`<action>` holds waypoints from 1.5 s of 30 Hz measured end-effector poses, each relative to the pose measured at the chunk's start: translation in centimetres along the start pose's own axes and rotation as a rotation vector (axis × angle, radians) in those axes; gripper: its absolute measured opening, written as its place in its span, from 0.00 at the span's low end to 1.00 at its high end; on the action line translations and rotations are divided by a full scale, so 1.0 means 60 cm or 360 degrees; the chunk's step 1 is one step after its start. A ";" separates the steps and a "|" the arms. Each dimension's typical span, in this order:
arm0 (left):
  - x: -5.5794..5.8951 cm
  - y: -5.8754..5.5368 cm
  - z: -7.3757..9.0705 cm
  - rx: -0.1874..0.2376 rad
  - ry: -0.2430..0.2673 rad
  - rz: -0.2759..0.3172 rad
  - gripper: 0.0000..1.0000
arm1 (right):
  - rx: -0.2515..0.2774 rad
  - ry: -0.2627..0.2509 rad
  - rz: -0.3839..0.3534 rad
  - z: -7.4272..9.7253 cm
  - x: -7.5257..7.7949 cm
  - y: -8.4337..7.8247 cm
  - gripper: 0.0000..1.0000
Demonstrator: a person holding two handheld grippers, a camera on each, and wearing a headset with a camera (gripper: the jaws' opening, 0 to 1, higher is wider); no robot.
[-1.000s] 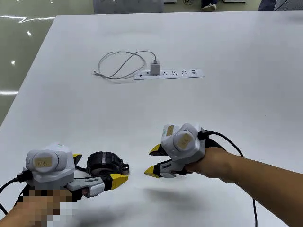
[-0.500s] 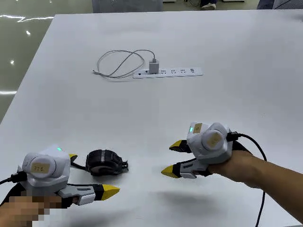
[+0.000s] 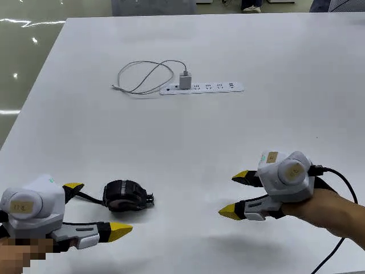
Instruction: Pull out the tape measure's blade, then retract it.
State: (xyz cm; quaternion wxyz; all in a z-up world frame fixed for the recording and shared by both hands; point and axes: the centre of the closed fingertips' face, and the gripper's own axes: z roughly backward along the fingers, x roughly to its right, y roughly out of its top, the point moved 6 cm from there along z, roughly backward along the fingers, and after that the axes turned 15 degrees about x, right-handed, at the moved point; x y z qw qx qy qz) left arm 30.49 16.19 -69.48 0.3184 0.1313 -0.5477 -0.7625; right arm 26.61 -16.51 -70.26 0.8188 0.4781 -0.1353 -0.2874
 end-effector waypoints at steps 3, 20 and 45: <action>-0.007 -0.001 0.009 0.0007 0.0015 -0.0013 0.99 | 0.0006 -0.0024 -0.0034 0.017 0.007 -0.007 0.54; -0.028 -0.016 0.042 -0.0030 0.0020 -0.0105 0.99 | 0.0002 -0.0092 0.0004 0.085 0.031 -0.047 0.67; -0.038 -0.025 0.067 -0.0062 -0.0003 -0.0128 0.99 | 0.0003 -0.0209 -0.0056 0.185 0.052 -0.094 0.99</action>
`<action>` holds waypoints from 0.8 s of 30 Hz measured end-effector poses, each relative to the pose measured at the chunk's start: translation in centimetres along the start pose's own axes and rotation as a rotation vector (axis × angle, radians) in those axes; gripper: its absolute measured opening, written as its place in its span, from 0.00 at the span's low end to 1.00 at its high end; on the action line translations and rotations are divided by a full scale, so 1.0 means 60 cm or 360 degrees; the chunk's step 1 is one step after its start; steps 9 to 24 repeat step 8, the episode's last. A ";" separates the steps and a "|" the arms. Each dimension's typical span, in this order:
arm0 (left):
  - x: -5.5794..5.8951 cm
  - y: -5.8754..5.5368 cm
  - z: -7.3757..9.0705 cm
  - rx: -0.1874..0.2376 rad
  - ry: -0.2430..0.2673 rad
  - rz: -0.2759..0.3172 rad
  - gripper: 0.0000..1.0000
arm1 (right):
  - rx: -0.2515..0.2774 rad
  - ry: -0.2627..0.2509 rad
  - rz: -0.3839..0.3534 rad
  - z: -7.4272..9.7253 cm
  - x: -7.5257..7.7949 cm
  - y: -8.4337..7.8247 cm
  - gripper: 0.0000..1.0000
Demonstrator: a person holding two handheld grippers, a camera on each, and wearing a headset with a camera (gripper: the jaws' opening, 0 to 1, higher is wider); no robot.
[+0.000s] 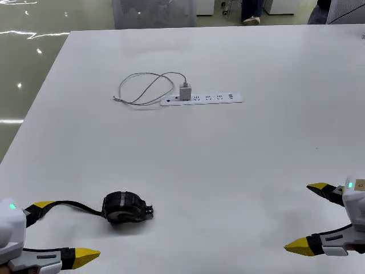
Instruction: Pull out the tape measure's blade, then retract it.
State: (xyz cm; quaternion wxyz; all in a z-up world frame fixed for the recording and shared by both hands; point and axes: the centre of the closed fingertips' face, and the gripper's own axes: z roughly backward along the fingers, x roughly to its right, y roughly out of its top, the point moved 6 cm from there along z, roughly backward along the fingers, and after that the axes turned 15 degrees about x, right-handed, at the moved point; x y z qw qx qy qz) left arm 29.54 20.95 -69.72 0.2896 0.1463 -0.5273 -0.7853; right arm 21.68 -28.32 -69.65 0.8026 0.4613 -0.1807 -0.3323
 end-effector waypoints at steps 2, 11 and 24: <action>0.001 0.000 0.000 -0.0004 -0.0006 -0.0006 0.99 | -0.0005 -0.0015 0.0016 0.005 0.006 -0.001 0.99; 0.001 -0.001 0.004 -0.0002 0.0001 -0.0014 0.99 | 0.0011 -0.0034 0.0004 0.014 0.009 0.001 0.99; 0.001 -0.001 0.004 -0.0002 0.0001 -0.0014 0.99 | 0.0011 -0.0034 0.0004 0.014 0.009 0.001 0.99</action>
